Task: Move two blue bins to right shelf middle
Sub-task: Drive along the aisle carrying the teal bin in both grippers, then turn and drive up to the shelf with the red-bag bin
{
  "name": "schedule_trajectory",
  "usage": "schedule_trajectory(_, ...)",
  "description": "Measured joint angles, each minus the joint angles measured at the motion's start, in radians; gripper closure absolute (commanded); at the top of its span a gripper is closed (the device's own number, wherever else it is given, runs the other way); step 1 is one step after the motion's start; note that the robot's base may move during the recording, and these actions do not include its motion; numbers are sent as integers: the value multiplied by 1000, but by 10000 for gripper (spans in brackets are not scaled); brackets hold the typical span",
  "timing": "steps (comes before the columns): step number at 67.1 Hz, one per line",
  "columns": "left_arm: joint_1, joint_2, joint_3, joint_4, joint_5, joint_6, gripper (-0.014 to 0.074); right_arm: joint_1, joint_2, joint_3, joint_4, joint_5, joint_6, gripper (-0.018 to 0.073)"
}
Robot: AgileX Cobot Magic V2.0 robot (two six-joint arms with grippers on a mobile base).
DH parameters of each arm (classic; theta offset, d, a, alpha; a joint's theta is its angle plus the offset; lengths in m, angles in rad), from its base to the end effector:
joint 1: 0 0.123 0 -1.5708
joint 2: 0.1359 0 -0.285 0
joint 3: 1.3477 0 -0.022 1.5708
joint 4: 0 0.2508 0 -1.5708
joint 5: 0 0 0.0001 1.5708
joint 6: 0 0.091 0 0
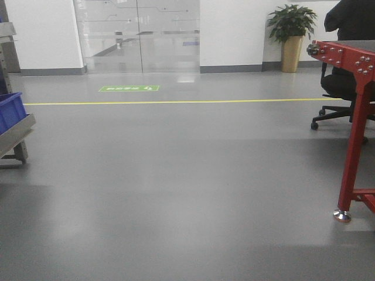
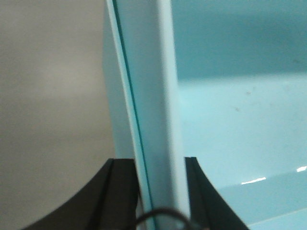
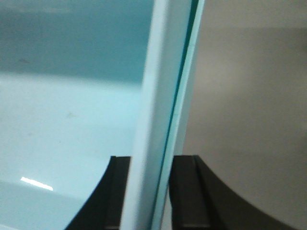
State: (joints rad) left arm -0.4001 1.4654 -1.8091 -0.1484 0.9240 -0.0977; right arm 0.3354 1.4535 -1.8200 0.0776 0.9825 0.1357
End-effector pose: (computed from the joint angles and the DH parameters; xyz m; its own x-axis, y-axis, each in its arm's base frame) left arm 0.2787 -0.1295 0.4902 -0.5141 0.0164 -0.8576 0.3938 0.8927 -0.2190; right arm 0.2809 0.1041 0.4919 -0.5355 0.0013 -0.8446 -0.2905 0.9387 0.1856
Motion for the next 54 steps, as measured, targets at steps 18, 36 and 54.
schedule_trajectory(18,0,0,0,0,-15,0,707,0,0,0,-1,-4,0,713)
schedule_trajectory(36,0,5,0,-4,-74,8,707,0,0,0,-7,-14,0,713)
schedule_trajectory(54,0,10,0,-4,-144,18,707,-2,0,0,-13,-27,0,713)
